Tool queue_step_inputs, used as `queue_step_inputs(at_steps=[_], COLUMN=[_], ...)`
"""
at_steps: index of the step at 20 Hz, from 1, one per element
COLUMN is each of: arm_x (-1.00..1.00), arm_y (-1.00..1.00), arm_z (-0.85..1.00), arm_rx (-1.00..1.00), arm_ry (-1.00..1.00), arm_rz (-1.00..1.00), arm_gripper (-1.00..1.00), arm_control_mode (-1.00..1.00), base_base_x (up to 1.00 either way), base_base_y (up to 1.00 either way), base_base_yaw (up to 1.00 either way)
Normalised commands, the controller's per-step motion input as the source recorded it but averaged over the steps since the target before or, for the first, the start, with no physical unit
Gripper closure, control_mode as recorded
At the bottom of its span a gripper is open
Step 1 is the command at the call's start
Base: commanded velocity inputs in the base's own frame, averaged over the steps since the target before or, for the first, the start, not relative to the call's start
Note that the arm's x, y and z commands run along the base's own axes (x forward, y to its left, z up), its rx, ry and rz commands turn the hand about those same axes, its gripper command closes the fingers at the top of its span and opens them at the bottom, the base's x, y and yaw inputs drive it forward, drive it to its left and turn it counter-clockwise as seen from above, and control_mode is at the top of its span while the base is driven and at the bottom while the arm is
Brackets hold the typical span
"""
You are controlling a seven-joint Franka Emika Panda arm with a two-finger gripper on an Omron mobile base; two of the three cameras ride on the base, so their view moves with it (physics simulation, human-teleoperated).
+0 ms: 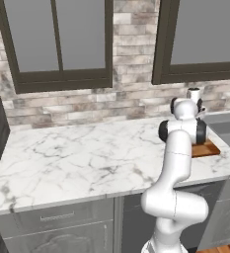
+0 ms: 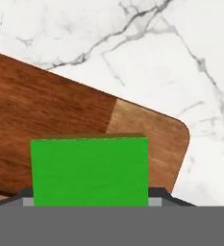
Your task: Pick up the sponge from the counter and clean the cutting board by briefly scrubbing or pressing down on the cutting board. Once finished, release the sponge.
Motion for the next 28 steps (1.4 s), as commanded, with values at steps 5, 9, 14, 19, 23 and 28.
queue_step_inputs(at_steps=[5, 9, 14, 19, 23, 28], arm_x=[-0.47, -0.76, -0.73, -0.48, -0.49, -0.6], arm_y=[-0.75, -0.48, 0.2, 0.64, 0.76, 0.79], arm_z=[-0.36, -0.43, -0.55, -0.59, -0.54, -0.54], arm_rx=[0.0, 0.0, 0.02, 0.01, 0.0, 0.0], arm_ry=[0.0, 0.0, 0.0, 0.0, 0.0, 0.0], arm_rz=[-0.03, -0.02, -0.05, -0.08, -0.08, -0.08], arm_gripper=[1.0, 1.0, 1.0, 1.0, 1.0, 1.0], arm_control_mode=[-1.0, -1.0, -1.0, -1.0, -1.0, -1.0], base_base_x=[0.0, 0.0, 0.0, 0.0, 0.0, 0.0], base_base_y=[0.0, 0.0, 0.0, 0.0, 0.0, 0.0], base_base_yaw=[0.0, 0.0, 0.0, 0.0, 0.0, 0.0])
